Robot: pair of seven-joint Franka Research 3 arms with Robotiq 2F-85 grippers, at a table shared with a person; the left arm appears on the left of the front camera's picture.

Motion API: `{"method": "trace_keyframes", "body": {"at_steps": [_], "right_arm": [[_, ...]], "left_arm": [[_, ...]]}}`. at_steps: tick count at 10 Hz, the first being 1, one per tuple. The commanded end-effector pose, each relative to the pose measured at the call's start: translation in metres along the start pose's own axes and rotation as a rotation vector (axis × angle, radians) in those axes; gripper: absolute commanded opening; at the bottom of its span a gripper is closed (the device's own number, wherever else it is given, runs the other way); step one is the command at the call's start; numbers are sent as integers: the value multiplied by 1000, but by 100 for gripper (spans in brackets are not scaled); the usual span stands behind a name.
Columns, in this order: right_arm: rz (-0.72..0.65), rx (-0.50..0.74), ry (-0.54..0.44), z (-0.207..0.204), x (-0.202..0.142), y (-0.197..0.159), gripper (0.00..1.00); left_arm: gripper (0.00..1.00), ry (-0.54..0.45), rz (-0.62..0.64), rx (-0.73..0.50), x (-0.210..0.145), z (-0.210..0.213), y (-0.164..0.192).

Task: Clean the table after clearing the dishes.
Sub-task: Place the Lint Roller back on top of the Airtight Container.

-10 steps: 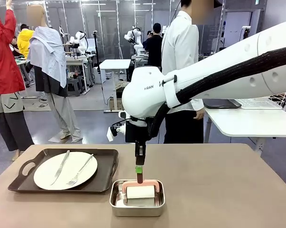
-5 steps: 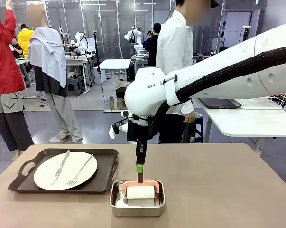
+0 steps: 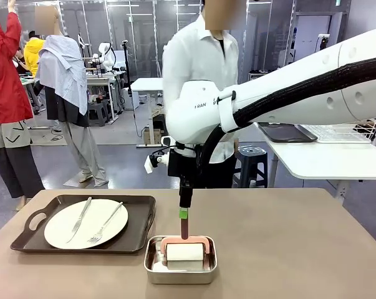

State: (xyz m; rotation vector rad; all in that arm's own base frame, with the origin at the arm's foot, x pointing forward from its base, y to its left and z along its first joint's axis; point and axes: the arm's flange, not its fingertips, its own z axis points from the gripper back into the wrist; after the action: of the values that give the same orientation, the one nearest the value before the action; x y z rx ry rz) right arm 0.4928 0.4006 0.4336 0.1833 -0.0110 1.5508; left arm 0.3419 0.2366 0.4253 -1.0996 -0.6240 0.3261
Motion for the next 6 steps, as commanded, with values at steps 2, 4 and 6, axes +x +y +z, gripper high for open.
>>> {"method": "trace_keyframes", "body": {"at_steps": [2, 4, 6], "right_arm": [[-2, 54, 113, 6, 0, 7, 100], [-3, -4, -2, 4, 0, -1, 100], [-3, -4, -2, 4, 0, -1, 100]], "left_arm": [[100, -4, -5, -16, 1, 3, -1], [100, -4, -5, -16, 1, 3, -1], [100, -4, -5, -16, 1, 3, -1]]}}
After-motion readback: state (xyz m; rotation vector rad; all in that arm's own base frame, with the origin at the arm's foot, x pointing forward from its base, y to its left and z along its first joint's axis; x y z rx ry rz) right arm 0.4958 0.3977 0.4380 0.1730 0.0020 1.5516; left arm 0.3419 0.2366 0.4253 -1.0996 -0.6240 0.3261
